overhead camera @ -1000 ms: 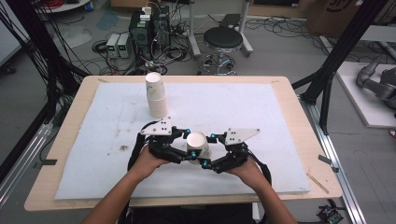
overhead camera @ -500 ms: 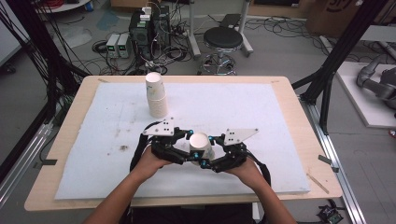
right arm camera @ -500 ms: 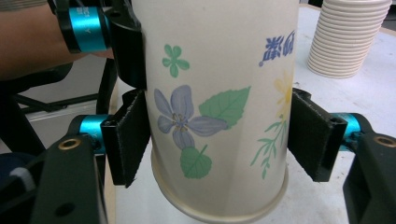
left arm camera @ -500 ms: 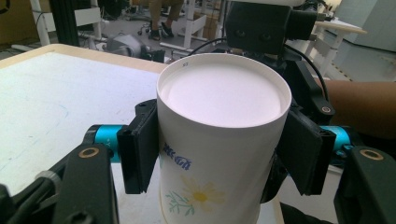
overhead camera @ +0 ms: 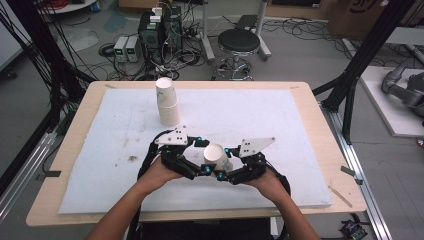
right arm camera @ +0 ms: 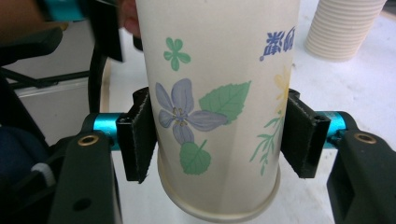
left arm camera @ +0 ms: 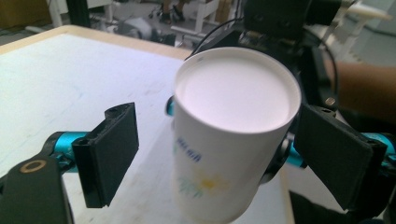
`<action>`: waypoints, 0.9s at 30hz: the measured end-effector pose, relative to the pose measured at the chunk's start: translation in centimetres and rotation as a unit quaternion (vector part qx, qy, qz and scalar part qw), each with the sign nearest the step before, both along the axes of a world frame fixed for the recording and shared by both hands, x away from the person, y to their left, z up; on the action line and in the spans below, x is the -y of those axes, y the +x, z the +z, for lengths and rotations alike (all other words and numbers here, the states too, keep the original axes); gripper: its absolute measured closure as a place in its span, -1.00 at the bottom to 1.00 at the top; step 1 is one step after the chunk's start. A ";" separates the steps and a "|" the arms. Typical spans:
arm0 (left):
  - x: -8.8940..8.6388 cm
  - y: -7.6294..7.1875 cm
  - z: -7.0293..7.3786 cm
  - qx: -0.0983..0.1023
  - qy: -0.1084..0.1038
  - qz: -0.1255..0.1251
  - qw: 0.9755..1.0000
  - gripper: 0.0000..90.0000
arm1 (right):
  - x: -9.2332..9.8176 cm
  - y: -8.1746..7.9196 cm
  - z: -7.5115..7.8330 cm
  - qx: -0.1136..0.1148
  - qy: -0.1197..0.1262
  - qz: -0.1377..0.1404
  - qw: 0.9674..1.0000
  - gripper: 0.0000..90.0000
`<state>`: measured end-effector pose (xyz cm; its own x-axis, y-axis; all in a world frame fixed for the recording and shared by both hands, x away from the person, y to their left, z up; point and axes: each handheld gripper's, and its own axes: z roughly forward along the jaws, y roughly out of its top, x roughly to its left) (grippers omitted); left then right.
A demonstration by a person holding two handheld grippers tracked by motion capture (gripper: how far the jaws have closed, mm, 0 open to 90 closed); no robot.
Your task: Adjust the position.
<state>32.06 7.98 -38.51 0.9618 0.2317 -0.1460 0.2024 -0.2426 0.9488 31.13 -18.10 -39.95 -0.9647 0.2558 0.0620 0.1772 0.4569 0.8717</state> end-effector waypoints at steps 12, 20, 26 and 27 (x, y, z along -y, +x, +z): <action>-0.6 0.2 1.5 0.014 0.060 -0.027 0.998 -0.68 | -1.0 0.7 1.0 0.003 -0.095 0.034 0.995 -0.19; -0.1 0.4 1.8 0.020 0.098 -0.044 0.994 -0.67 | -2.2 1.1 1.7 0.006 -0.142 0.055 0.988 -0.19; 0.1 0.4 1.7 0.022 0.128 -0.050 0.990 -0.65 | -3.1 1.2 2.3 0.006 -0.176 0.071 0.982 -0.20; 0.2 0.3 1.6 0.018 0.129 -0.053 0.990 -0.64 | -3.3 1.2 2.4 0.008 -0.190 0.072 0.979 -0.20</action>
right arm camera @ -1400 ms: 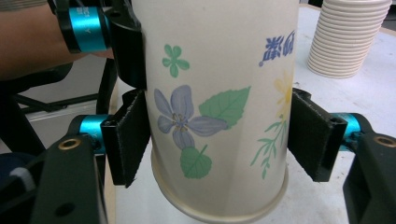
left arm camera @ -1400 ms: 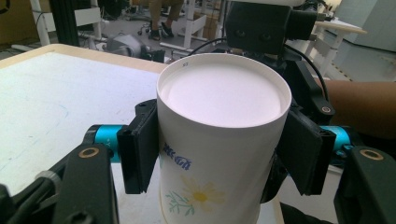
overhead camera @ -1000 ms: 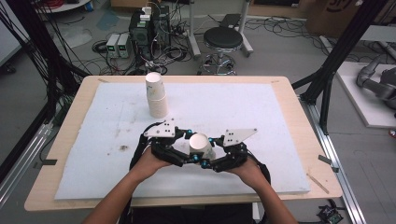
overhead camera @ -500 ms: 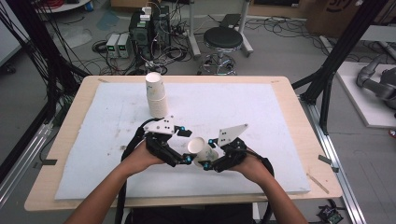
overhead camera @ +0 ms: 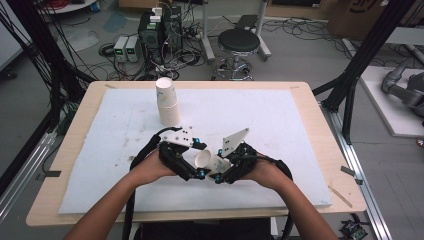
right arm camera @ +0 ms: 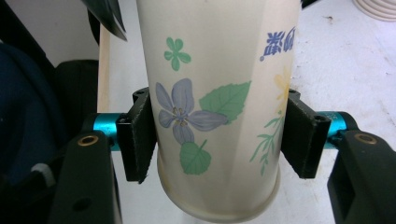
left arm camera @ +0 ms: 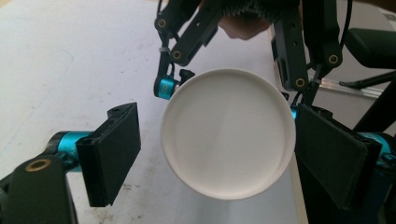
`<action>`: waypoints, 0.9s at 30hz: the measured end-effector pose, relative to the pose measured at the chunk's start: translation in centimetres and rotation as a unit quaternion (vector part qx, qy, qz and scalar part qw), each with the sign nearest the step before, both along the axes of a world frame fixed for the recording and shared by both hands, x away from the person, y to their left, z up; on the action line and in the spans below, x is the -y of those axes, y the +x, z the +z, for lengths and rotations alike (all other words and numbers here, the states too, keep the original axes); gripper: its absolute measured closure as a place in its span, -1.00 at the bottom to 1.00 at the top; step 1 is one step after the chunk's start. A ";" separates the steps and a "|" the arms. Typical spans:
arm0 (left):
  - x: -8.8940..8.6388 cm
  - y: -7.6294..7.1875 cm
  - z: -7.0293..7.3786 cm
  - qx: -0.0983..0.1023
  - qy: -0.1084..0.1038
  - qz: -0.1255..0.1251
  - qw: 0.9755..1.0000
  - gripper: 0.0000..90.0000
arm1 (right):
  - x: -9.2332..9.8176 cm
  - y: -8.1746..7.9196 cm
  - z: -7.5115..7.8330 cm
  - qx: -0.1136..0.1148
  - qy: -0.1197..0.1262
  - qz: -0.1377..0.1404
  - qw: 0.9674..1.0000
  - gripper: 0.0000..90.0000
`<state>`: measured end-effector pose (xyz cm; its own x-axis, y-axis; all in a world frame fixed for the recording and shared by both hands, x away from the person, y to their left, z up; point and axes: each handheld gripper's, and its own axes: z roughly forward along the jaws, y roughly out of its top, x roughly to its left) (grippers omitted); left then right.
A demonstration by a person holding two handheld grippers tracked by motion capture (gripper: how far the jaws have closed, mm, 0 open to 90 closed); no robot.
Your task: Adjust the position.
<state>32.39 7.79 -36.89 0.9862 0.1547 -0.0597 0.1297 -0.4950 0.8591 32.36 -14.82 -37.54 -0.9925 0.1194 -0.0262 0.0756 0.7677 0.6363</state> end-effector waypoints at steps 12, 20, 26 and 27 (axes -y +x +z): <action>0.6 0.1 -0.5 -0.005 0.023 -0.017 1.000 -0.54 | -0.9 0.0 0.2 0.005 -0.059 0.012 0.998 -0.20; 0.7 0.2 -0.8 -0.017 0.040 -0.029 0.999 -0.40 | -1.3 0.0 0.0 -0.003 -0.071 0.016 0.997 -0.21; 0.7 0.2 -0.8 -0.015 0.043 -0.040 0.998 -0.20 | -1.6 0.0 0.2 -0.004 -0.084 0.029 0.996 -0.20; 0.7 0.2 -0.8 -0.014 0.044 -0.042 0.998 -0.19 | -1.7 0.0 0.3 -0.003 -0.087 0.030 0.996 -0.19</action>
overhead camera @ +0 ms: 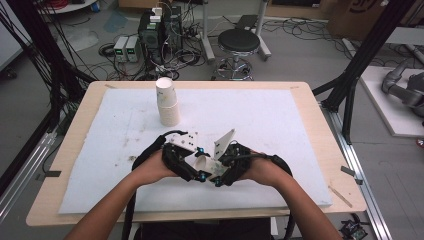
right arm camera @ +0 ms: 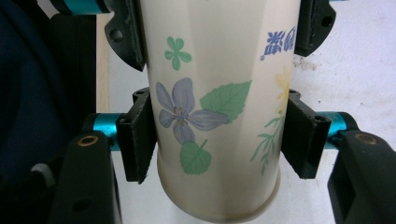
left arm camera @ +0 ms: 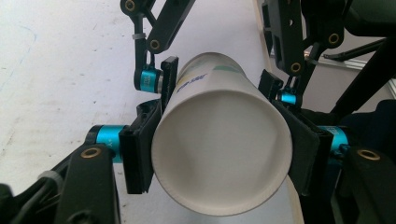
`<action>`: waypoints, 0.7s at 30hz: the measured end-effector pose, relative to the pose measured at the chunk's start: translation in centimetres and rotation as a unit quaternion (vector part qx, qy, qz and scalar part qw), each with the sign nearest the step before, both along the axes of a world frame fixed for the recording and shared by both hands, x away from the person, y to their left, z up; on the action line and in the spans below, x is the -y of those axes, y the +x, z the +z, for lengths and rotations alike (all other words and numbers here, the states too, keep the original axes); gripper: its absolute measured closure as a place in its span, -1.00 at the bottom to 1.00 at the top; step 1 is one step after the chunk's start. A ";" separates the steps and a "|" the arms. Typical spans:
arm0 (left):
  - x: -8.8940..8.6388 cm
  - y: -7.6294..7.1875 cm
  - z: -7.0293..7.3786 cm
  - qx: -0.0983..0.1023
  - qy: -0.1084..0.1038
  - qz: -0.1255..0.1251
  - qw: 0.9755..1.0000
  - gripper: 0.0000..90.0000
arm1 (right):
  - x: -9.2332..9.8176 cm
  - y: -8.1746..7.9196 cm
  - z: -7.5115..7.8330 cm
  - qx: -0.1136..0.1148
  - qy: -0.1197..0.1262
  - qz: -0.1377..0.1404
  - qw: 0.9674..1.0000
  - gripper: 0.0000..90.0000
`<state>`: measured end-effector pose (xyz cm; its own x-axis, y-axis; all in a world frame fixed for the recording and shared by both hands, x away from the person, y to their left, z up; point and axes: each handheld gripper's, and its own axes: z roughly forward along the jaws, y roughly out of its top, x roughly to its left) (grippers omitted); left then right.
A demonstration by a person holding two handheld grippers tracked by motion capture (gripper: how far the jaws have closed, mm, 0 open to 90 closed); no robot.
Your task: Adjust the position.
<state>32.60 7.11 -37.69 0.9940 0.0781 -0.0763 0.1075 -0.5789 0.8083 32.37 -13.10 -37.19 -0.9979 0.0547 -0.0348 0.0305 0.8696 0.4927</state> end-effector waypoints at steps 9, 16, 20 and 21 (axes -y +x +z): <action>-0.8 -0.2 0.1 0.004 -0.030 0.003 1.000 -0.17 | 0.2 -0.3 0.3 0.007 0.023 -0.013 1.000 -0.50; -2.4 -0.9 -0.7 -0.004 -0.090 0.024 0.996 -0.17 | 2.9 -0.3 0.8 -0.011 0.124 -0.056 0.991 -0.59; -3.2 -1.1 -1.4 -0.005 -0.123 0.037 0.992 -0.17 | 3.5 -0.6 0.9 -0.002 0.146 -0.058 0.988 -0.59; -3.4 -1.1 -1.6 -0.007 -0.132 0.042 0.990 -0.17 | 4.1 -0.8 1.0 -0.004 0.167 -0.060 0.984 -0.59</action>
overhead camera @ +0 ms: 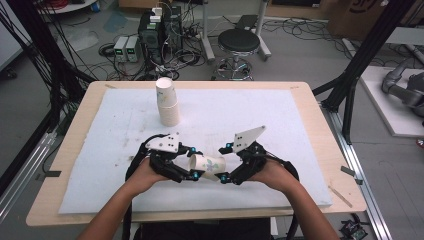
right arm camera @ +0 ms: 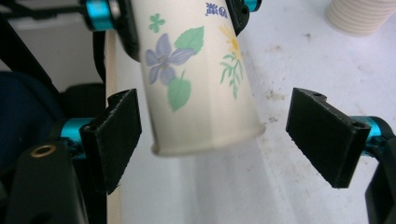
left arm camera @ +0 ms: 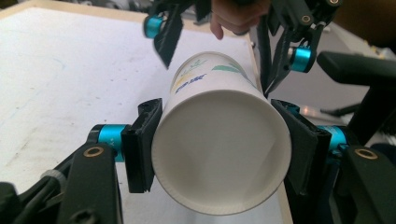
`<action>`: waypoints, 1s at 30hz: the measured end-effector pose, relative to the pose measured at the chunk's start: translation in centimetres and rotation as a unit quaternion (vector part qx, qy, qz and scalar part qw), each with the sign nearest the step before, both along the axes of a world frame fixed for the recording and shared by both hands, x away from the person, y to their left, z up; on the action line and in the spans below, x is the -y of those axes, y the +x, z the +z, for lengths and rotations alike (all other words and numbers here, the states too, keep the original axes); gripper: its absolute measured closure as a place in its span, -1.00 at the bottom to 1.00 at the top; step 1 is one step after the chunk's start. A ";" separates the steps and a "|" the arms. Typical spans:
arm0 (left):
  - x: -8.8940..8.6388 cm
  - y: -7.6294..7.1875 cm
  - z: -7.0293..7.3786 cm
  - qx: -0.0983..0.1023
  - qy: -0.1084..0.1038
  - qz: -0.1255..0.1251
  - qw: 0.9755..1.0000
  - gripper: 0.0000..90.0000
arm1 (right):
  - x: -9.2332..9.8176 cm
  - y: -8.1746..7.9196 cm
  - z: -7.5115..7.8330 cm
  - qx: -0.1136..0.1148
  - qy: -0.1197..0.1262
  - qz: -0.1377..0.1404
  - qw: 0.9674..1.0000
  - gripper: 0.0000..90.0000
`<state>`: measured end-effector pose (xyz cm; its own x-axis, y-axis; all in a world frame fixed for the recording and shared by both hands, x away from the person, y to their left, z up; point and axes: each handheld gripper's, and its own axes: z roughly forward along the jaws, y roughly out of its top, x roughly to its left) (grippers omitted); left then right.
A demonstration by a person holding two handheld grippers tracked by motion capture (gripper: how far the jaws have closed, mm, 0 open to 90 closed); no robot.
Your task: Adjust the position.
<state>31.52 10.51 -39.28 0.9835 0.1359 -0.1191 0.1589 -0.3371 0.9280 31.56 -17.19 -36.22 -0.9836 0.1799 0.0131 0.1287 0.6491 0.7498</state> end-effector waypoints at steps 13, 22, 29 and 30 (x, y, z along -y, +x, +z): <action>-0.6 -0.5 -0.7 0.025 -0.054 0.024 0.998 -0.17 | 3.0 -1.6 -1.3 0.043 0.118 -0.058 0.990 -0.59; -0.5 -0.7 -0.5 0.041 -0.081 0.023 0.996 -0.17 | 4.0 -1.3 -3.2 0.021 0.151 -0.054 0.987 -0.58; 0.0 -1.0 -0.4 0.043 -0.091 0.010 0.995 -0.17 | 3.8 -1.3 -3.3 0.020 0.160 -0.038 0.986 -0.57; 0.1 -1.1 -0.4 0.043 -0.091 0.010 0.995 -0.17 | 3.8 -1.3 -3.3 0.019 0.160 -0.035 0.986 -0.57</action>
<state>30.42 10.46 -39.68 0.9885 0.1392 -0.0597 0.0818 -0.1591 0.9839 30.23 -20.94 -39.54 -0.9696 0.2410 0.0431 0.1324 0.3681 0.9203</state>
